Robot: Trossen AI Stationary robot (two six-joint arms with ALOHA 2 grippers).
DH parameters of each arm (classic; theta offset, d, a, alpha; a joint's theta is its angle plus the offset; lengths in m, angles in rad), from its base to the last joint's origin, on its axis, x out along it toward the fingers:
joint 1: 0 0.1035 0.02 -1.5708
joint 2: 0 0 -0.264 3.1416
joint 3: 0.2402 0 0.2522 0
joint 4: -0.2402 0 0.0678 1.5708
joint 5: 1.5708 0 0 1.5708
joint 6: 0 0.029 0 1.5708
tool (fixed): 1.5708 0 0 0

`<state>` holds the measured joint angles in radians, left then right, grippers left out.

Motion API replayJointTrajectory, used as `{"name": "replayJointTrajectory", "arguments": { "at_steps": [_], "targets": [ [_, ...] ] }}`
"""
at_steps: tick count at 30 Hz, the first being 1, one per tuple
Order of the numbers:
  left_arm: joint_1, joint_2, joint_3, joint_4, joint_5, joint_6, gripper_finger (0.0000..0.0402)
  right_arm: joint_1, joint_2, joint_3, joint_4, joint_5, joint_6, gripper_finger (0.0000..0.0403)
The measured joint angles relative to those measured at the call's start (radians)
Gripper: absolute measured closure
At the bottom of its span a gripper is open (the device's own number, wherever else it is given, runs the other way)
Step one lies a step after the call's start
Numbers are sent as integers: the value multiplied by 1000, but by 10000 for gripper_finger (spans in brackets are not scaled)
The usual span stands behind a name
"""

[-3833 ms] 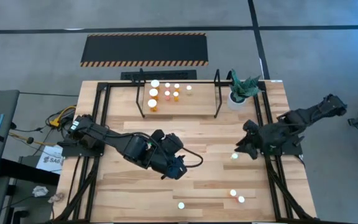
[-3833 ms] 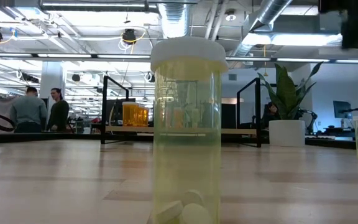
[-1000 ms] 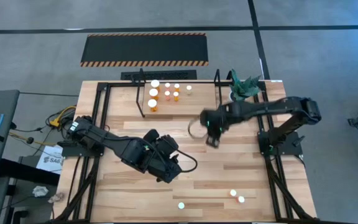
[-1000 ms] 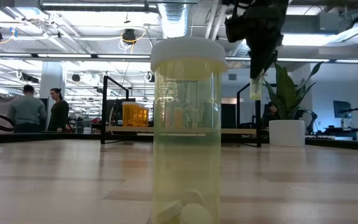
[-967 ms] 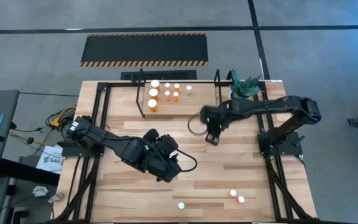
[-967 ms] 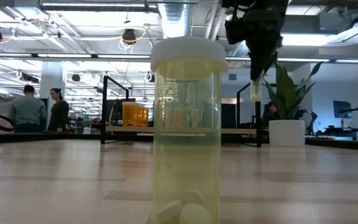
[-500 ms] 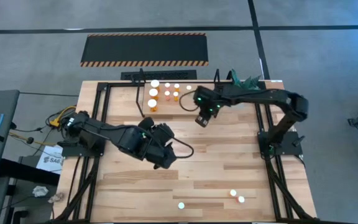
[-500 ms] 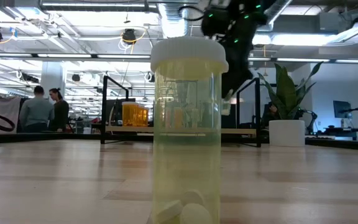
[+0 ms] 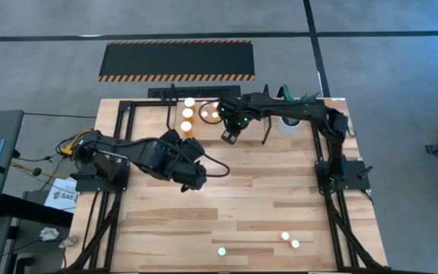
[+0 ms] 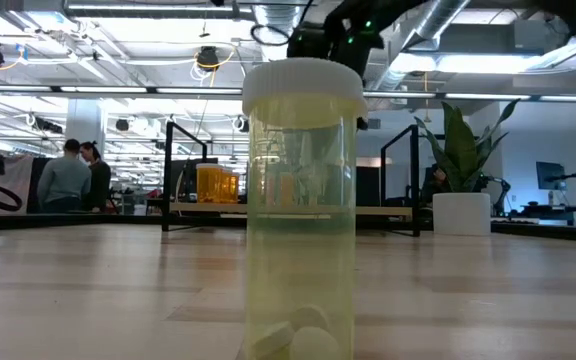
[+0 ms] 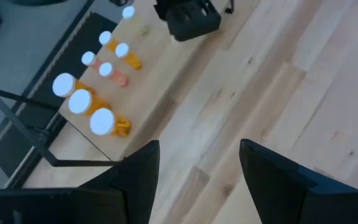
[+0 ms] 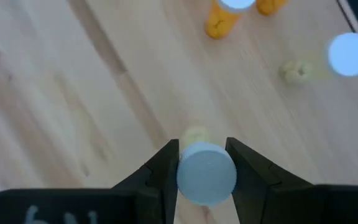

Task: Pick and place medicine bottles onto shelf by color
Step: Put the top yellow pill bottle aligned on the shelf with the other yellow pill bottle

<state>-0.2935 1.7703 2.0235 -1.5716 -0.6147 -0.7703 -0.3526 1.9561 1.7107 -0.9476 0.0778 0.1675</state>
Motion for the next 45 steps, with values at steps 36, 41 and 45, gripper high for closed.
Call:
{"name": "replayJointTrajectory", "arguments": {
  "at_steps": [36,41,45],
  "targets": [
    [87,-24,-1,1,35,149,192,-111,84,22,94,1,42,268],
    [87,-24,-1,1,35,153,192,-106,100,21,99,3,36,267],
    [87,-24,-1,1,35,154,192,-102,117,21,114,3,35,266]
  ]
}}
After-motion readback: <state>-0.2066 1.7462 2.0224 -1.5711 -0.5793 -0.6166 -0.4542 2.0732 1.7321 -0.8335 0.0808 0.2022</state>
